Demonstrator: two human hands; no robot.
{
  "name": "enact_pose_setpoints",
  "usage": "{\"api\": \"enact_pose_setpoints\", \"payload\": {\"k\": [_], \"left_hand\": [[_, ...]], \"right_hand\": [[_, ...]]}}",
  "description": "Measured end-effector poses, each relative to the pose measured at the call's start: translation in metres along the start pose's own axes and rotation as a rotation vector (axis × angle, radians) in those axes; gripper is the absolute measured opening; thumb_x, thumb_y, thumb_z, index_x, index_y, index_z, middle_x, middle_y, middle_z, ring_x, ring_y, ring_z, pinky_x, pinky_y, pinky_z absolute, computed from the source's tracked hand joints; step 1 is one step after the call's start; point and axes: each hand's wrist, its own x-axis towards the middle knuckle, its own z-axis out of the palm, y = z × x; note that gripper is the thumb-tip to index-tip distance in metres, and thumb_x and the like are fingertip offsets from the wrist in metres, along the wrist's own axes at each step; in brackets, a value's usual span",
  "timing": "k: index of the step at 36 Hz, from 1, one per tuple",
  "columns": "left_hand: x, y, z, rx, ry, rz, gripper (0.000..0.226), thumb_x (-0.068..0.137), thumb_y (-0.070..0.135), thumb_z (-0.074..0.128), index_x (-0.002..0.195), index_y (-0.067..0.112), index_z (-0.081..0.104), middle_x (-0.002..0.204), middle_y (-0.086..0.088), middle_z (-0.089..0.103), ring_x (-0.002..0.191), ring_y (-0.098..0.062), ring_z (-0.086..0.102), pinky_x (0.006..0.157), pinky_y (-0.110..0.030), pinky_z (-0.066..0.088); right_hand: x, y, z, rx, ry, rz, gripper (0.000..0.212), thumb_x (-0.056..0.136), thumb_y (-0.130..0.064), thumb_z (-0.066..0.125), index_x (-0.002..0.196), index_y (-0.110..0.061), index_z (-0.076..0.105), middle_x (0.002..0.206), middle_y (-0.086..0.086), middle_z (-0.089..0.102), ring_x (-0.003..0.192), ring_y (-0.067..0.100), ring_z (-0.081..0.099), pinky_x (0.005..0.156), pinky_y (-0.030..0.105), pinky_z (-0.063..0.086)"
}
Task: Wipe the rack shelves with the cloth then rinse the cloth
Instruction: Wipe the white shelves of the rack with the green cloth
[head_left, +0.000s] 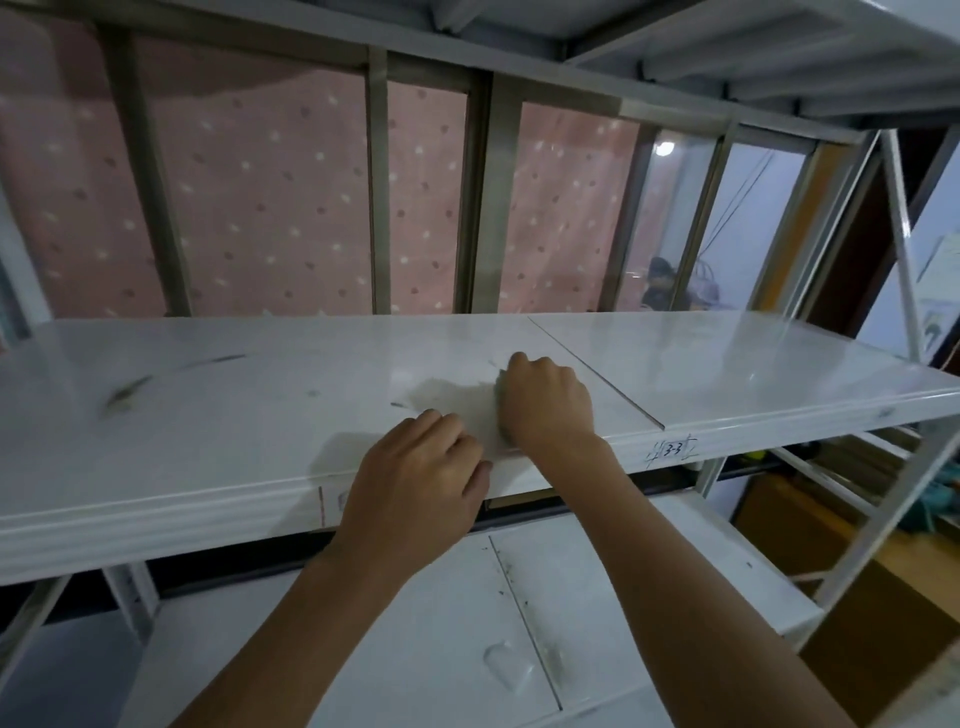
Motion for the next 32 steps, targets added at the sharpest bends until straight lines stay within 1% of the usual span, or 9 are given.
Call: {"api": "enact_pose_setpoints", "payload": {"k": [7, 11, 15, 19, 23, 26, 27, 29, 32], "left_hand": [[0.022, 0.008, 0.022, -0.083, -0.050, 0.004, 0.024, 0.090, 0.028, 0.066, 0.071, 0.014, 0.069, 0.073, 0.002, 0.061, 0.068, -0.018, 0.053, 0.060, -0.031, 0.048], [0.033, 0.012, 0.032, -0.105, -0.120, 0.020, 0.028, 0.090, 0.036, 0.064, 0.070, 0.016, 0.068, 0.072, 0.004, 0.060, 0.068, -0.017, 0.053, 0.060, -0.032, 0.048], [0.037, 0.010, 0.032, -0.113, -0.191, 0.012, 0.029, 0.087, 0.041, 0.063, 0.070, 0.018, 0.068, 0.073, 0.007, 0.060, 0.070, -0.013, 0.054, 0.060, -0.029, 0.049], [0.038, 0.003, 0.025, -0.147, -0.207, -0.015, 0.026, 0.083, 0.044, 0.067, 0.073, 0.020, 0.071, 0.073, 0.008, 0.062, 0.070, -0.013, 0.055, 0.063, -0.026, 0.048], [0.035, -0.003, 0.021, -0.208, -0.215, -0.045, 0.026, 0.083, 0.044, 0.069, 0.074, 0.019, 0.073, 0.075, 0.008, 0.063, 0.072, -0.013, 0.056, 0.069, -0.027, 0.049], [0.034, -0.006, 0.020, -0.226, -0.204, -0.055, 0.028, 0.084, 0.044, 0.070, 0.072, 0.018, 0.073, 0.074, 0.007, 0.063, 0.072, -0.013, 0.055, 0.074, -0.017, 0.038], [0.034, -0.006, 0.020, -0.223, -0.195, -0.051, 0.028, 0.084, 0.043, 0.070, 0.072, 0.018, 0.073, 0.073, 0.006, 0.063, 0.071, -0.014, 0.055, 0.075, -0.016, 0.036], [0.034, -0.007, 0.021, -0.225, -0.176, -0.035, 0.028, 0.084, 0.041, 0.072, 0.071, 0.016, 0.072, 0.072, 0.005, 0.063, 0.070, -0.015, 0.055, 0.071, -0.020, 0.040], [0.034, -0.008, 0.021, -0.242, -0.167, -0.040, 0.029, 0.084, 0.040, 0.074, 0.069, 0.016, 0.070, 0.072, 0.006, 0.060, 0.071, -0.015, 0.053, 0.067, -0.027, 0.045]], "right_hand": [[-0.007, 0.081, -0.004, -0.055, -0.034, 0.218, 0.018, 0.097, -0.012, 0.042, 0.109, -0.006, 0.054, 0.103, 0.012, 0.063, 0.096, 0.034, 0.062, 0.067, 0.034, 0.039], [0.010, 0.106, 0.006, -0.075, -0.034, 0.262, 0.013, 0.095, -0.011, 0.048, 0.105, -0.007, 0.056, 0.099, 0.010, 0.063, 0.092, 0.031, 0.062, 0.066, 0.032, 0.039], [0.044, 0.118, 0.020, -0.035, -0.032, 0.250, 0.019, 0.097, -0.016, 0.049, 0.111, -0.006, 0.058, 0.107, 0.013, 0.064, 0.100, 0.034, 0.062, 0.071, 0.034, 0.041], [0.078, 0.110, 0.032, -0.030, -0.058, 0.162, 0.024, 0.096, -0.013, 0.050, 0.115, -0.004, 0.061, 0.107, 0.014, 0.065, 0.100, 0.033, 0.063, 0.079, 0.038, 0.051], [0.106, 0.087, 0.043, -0.017, -0.094, 0.015, 0.028, 0.098, -0.015, 0.049, 0.123, -0.004, 0.057, 0.116, 0.017, 0.064, 0.104, 0.035, 0.062, 0.084, 0.039, 0.051], [0.116, 0.061, 0.049, 0.011, -0.095, -0.139, 0.032, 0.104, -0.024, 0.041, 0.126, -0.004, 0.053, 0.117, 0.020, 0.062, 0.103, 0.036, 0.060, 0.083, 0.040, 0.049], [0.117, 0.054, 0.050, 0.014, -0.091, -0.196, 0.033, 0.105, -0.027, 0.039, 0.124, -0.004, 0.053, 0.115, 0.020, 0.062, 0.100, 0.037, 0.060, 0.082, 0.041, 0.049], [0.116, 0.042, 0.049, 0.029, -0.092, -0.299, 0.033, 0.104, -0.030, 0.038, 0.118, -0.004, 0.052, 0.107, 0.021, 0.063, 0.091, 0.037, 0.059, 0.075, 0.040, 0.047], [0.103, 0.034, 0.042, 0.118, -0.087, -0.449, 0.030, 0.103, -0.035, 0.039, 0.101, -0.007, 0.049, 0.089, 0.019, 0.062, 0.073, 0.033, 0.050, 0.064, 0.036, 0.038]]}}
